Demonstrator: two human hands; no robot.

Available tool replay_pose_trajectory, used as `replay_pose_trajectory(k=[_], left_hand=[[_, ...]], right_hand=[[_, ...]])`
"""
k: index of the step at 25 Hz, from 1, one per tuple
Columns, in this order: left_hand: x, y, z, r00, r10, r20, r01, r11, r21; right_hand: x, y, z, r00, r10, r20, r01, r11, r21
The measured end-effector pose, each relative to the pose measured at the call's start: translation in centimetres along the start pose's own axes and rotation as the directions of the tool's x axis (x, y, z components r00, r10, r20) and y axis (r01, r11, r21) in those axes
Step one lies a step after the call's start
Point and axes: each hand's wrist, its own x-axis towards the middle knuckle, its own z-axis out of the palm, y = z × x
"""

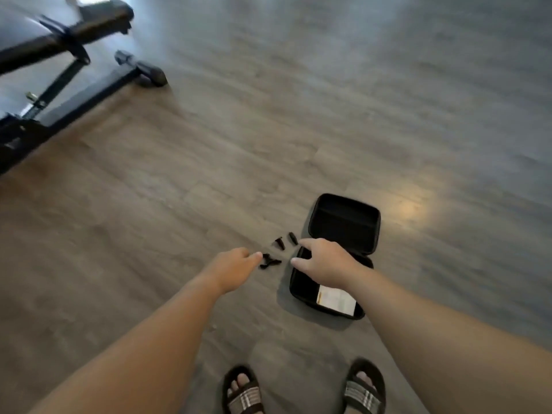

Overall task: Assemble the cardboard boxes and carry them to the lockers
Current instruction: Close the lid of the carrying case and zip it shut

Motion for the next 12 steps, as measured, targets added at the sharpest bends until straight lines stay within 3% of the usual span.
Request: replay_pose_trajectory(k=[5, 12], left_hand=[[14.6, -6.1, 8.8, 0.998, -0.062, -0.029, 0.061, 0.998, -0.026], [28.5, -11.8, 18.0, 0.986, -0.141, -0.089, 0.135, 0.988, -0.073]], right_hand=[[14.8, 7.1, 8.4, 0.999, 0.002, 0.035, 0.000, 0.998, -0.057], [30.7, 12.1, 18.6, 0.994, -0.084, 0.069, 0.100, 0.952, -0.290]])
